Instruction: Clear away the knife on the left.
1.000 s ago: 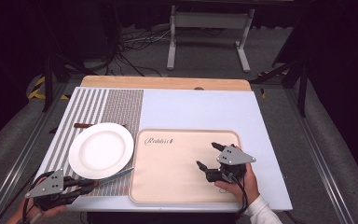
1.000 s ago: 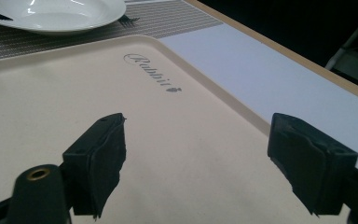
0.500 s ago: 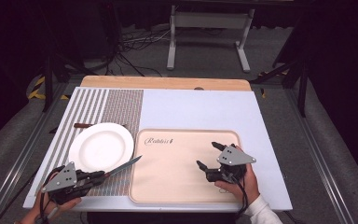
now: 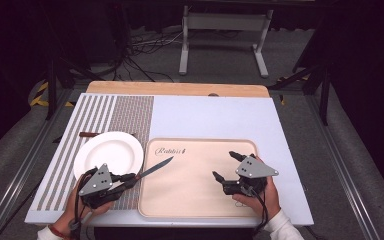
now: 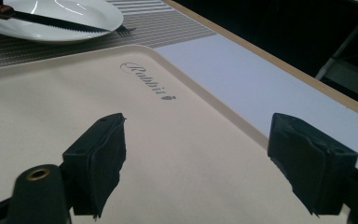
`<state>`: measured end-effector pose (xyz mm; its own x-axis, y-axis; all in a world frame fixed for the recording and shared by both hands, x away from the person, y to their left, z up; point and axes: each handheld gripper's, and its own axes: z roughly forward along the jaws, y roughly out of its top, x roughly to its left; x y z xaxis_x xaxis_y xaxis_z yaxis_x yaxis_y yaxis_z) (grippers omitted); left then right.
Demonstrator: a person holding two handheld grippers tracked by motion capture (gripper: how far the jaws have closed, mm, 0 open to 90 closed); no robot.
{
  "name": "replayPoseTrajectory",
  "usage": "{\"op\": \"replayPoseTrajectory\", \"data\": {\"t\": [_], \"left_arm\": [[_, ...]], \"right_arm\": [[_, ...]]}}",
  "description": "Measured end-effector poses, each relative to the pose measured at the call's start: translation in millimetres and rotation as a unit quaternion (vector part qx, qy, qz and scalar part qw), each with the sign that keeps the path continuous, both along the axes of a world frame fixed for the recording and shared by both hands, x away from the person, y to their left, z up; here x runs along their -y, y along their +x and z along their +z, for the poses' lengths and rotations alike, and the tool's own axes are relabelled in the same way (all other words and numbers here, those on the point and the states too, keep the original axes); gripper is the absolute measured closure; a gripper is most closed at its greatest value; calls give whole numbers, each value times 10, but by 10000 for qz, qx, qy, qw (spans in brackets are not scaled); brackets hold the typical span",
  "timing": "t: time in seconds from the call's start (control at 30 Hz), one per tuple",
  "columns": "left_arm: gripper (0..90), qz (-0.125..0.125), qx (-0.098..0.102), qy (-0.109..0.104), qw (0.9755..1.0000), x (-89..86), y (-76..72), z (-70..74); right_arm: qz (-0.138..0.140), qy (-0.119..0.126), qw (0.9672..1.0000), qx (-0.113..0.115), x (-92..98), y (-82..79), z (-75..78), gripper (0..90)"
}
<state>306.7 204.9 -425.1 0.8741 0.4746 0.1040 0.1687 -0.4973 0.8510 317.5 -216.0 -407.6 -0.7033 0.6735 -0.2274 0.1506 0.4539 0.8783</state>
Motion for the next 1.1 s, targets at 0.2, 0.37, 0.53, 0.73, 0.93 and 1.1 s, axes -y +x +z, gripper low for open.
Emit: {"op": "replayPoseTrajectory", "data": {"t": [0.2,0.37,0.53,0.73,0.93,1.1], "left_arm": [[769,-44,-22,81,10000,235,45,9],[769,-83,-19,86,9999,402,72,22],[769,-125,-50,94,9999,591,94,9],[769,-197,-96,205,9995,785,141,-35],[769,-181,-195,253,9993,886,183,-90],[769,-183,-338,331,9987,996,202,-155]], "right_arm": [[-21,43,10000,18,21,-3,10,203],[-18,46,10000,22,28,-7,17,203],[-13,35,10000,17,27,-8,15,203],[-18,30,10000,9,30,-7,8,203],[-32,25,10000,11,43,-3,9,203],[-30,16,10000,8,44,-3,8,203]]}}
